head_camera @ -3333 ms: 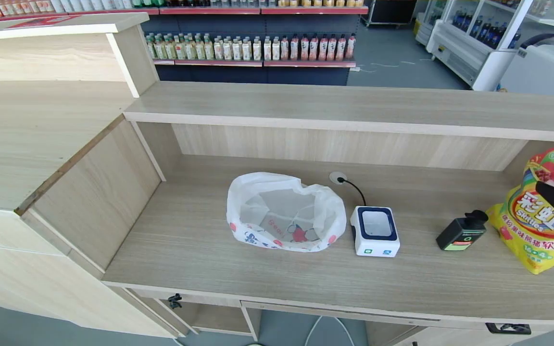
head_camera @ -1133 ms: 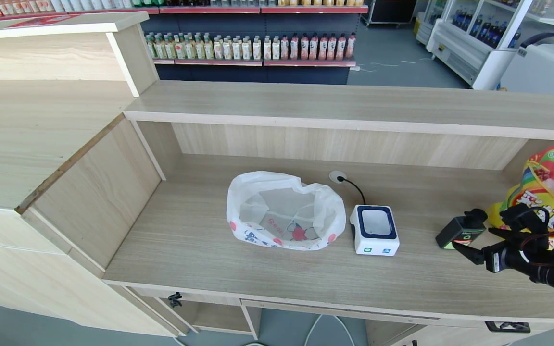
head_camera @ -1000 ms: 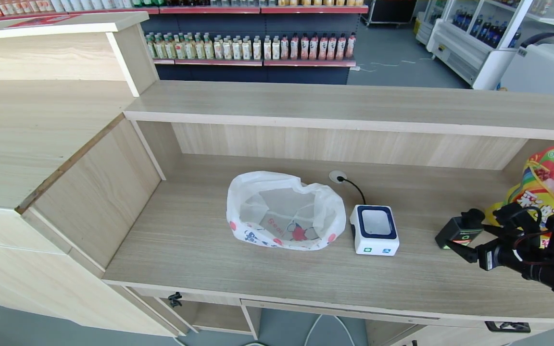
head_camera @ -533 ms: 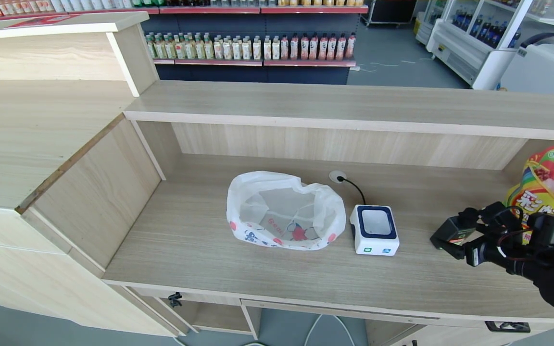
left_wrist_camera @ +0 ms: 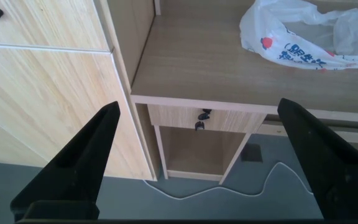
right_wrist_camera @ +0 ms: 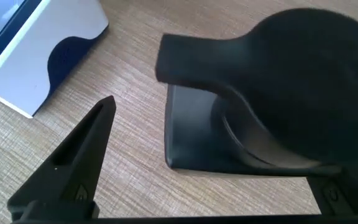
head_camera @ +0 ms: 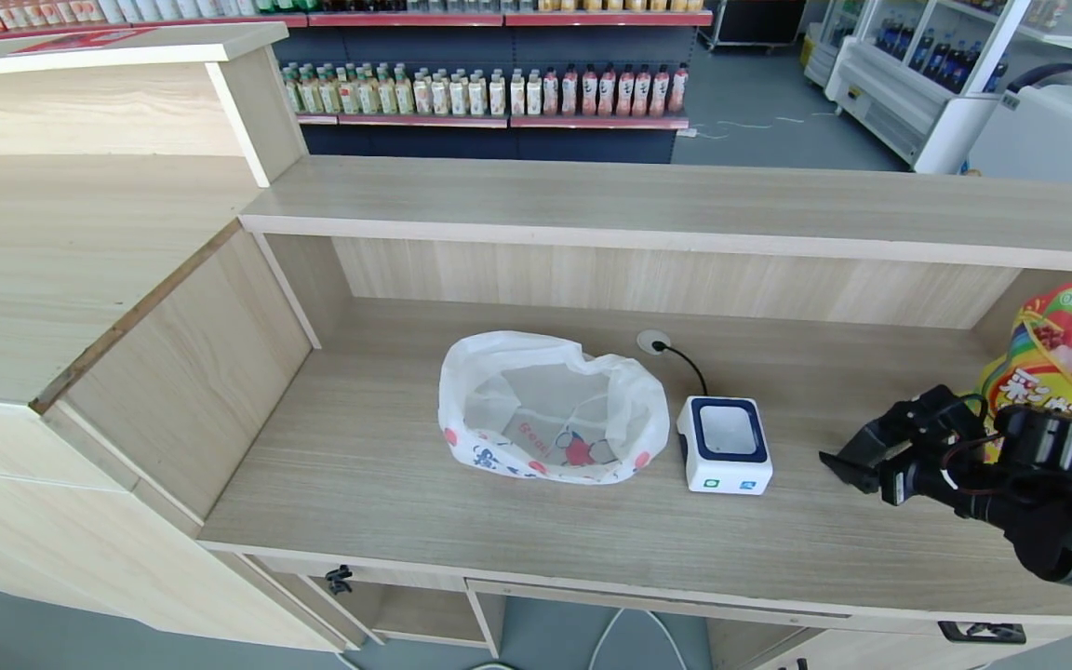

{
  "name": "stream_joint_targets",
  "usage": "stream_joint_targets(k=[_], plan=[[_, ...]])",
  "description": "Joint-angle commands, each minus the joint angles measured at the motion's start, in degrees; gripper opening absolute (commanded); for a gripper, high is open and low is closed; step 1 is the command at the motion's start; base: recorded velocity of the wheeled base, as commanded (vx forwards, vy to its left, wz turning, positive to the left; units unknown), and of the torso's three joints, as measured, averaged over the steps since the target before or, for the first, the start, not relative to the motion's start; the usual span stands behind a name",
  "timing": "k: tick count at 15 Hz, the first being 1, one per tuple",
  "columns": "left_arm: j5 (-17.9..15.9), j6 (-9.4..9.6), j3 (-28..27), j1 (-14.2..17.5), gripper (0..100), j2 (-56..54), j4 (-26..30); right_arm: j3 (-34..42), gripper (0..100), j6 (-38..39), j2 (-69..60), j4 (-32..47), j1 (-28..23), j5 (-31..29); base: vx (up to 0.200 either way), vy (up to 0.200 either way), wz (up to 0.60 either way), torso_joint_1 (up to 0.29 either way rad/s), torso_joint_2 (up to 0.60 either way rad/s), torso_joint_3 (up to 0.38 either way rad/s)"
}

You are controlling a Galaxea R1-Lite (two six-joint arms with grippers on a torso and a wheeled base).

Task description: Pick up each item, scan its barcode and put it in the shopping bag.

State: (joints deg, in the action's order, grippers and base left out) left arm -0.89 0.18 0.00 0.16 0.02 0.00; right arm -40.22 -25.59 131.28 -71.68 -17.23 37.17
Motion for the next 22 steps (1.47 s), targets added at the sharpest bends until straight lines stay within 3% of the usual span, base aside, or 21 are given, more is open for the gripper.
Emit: stream_joint_targets(k=[1, 5, 6, 13, 17, 19, 22], plan=[[0.0, -0.01, 0.0, 0.0, 100, 0.0, 0.0, -1.4, 100, 0.0, 1.7, -0.1, 0.7, 0.0, 0.000, 0.000, 0.00, 0.000, 0.00, 0.000], [0.0, -0.01, 0.0, 0.0, 100, 0.0, 0.0, -2.4, 100, -0.3, 4.0, -0.2, 1.2, 0.2, 0.000, 0.000, 0.00, 0.000, 0.00, 0.000], [0.0, -0.01, 0.0, 0.0, 100, 0.0, 0.0, -2.6, 0, -0.3, 4.2, -0.3, 1.8, 0.2, 0.000, 0.000, 0.00, 0.000, 0.00, 0.000], [0.0, -0.01, 0.0, 0.0, 100, 0.0, 0.0, -2.1, 0, -0.3, -1.1, -0.7, 3.5, 3.3, 0.000, 0.000, 0.00, 0.000, 0.00, 0.000], [0.0, -0.01, 0.0, 0.0, 100, 0.0, 0.0, -1.2, 0, 1.9, -16.3, -1.1, 4.7, 13.2, 0.000, 0.000, 0.00, 0.000, 0.00, 0.000], [0.0, -0.01, 0.0, 0.0, 100, 0.0, 0.0, -1.4, 0, 9.2, -27.5, -7.0, 8.0, 16.3, 0.000, 0.000, 0.00, 0.000, 0.00, 0.000], [0.0, -0.01, 0.0, 0.0, 100, 0.0, 0.0, -4.5, 0, 14.6, -34.2, -16.3, 12.7, 22.1, 0.000, 0.000, 0.00, 0.000, 0.00, 0.000]])
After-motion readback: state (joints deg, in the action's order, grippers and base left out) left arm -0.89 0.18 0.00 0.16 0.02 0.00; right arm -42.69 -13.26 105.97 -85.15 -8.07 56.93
